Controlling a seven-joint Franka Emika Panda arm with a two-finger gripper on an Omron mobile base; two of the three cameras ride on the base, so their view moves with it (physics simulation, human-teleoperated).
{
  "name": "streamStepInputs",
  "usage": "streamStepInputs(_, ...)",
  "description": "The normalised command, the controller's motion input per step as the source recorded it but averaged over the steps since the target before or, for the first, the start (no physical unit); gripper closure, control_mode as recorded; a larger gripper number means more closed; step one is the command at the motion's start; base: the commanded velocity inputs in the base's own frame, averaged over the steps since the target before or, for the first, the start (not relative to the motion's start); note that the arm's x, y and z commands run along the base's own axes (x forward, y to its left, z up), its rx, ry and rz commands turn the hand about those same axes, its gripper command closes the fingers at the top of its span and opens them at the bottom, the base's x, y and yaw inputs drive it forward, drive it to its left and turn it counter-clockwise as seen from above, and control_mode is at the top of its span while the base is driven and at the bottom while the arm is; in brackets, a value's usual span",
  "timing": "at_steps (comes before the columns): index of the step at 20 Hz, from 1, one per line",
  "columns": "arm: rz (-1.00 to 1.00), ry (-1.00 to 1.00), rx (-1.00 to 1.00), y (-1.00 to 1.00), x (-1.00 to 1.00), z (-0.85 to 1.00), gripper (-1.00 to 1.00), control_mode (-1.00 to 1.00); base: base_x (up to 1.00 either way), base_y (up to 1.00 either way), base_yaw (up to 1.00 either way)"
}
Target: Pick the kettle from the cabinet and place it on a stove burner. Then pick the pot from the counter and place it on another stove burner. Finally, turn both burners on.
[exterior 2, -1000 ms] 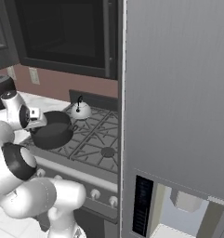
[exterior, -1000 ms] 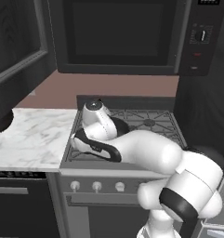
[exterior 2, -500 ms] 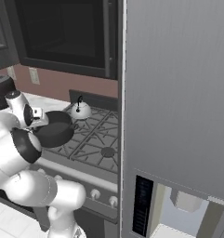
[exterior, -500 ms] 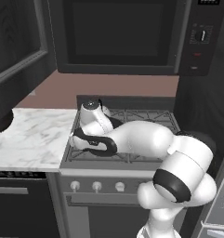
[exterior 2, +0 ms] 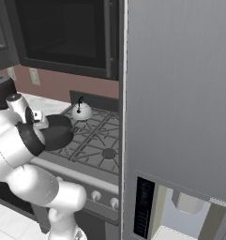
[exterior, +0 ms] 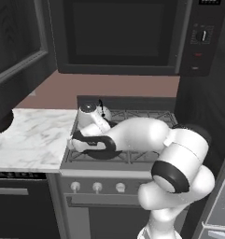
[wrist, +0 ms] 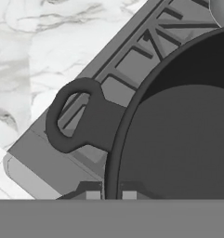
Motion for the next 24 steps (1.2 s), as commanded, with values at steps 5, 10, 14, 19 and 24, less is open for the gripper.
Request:
streamStepInputs(5,0.00,0.00,0.00,0.00,0.09,-0.13,1.00,-1.00,0.00,0.00,0.00)
streamStepInputs(10,0.00,0.00,0.00,0.00,0.14,-0.14,1.00,-1.00,0.00,0.00,0.00)
streamStepInputs(14,0.00,0.00,0.00,0.00,0.15,-0.13,1.00,-1.00,0.00,0.00,0.00)
streamStepInputs(19,0.01,0.00,0.00,0.00,0.20,-0.14,1.00,-1.00,0.00,0.00,0.00)
streamStepInputs(24,0.01,0.00,0.00,0.03,0.24,-0.11,1.00,-1.00,0.00,0.00,0.00)
